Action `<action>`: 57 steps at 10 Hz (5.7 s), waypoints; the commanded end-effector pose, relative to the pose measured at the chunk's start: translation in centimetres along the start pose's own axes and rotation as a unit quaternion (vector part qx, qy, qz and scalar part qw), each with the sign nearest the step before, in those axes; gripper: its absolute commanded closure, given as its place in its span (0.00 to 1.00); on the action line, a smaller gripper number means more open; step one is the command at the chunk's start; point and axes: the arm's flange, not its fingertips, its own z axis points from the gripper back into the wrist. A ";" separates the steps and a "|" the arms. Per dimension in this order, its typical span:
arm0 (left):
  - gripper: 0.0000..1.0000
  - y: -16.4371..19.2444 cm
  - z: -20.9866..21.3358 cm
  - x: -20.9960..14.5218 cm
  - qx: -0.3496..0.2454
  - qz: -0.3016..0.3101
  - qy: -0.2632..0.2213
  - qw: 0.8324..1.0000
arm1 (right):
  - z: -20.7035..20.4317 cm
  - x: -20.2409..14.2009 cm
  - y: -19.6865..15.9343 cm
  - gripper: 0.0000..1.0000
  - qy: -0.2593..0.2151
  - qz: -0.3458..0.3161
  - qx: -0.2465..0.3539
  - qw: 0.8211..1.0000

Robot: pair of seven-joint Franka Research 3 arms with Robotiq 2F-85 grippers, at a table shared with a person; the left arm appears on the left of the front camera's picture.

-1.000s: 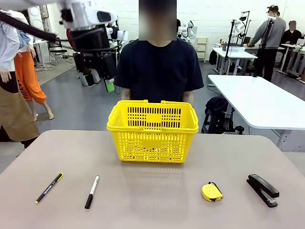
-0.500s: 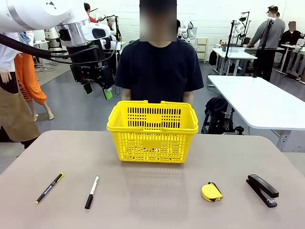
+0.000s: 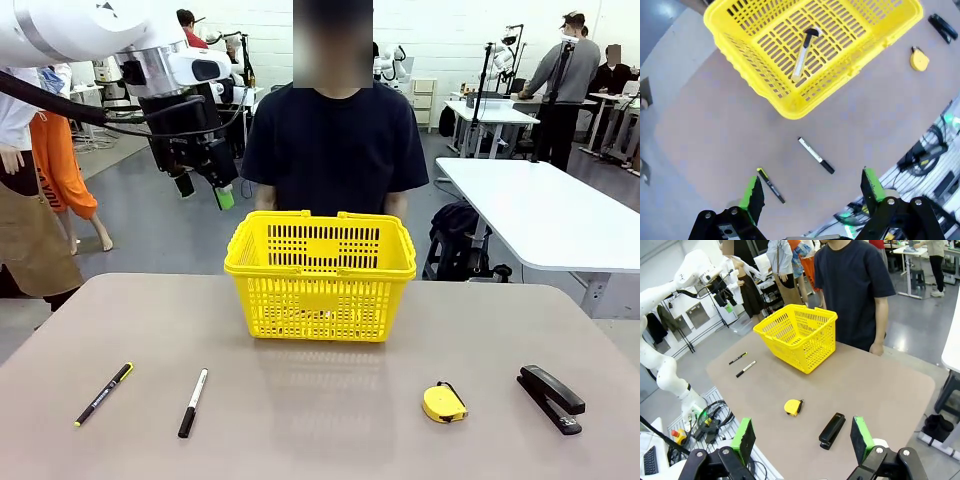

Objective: Place the items the person wants into the basket.
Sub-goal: Pick up the item the person points to and place it in the Market Basket.

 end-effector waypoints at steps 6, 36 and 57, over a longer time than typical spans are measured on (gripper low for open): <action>0.00 13.9 13.9 -24.0 -0.105 -0.289 -0.228 0.924 | 0.0 0.2 -0.2 0.00 -0.016 0.010 0.005 1.000; 0.00 23.6 11.0 -30.5 -0.215 -0.221 -0.302 0.902 | 0.0 0.2 -0.2 0.00 -0.016 0.010 0.005 1.000; 0.00 1.6 -11.0 -10.0 0.066 0.055 0.002 0.996 | 0.0 0.2 -0.2 0.00 -0.016 0.010 0.005 1.000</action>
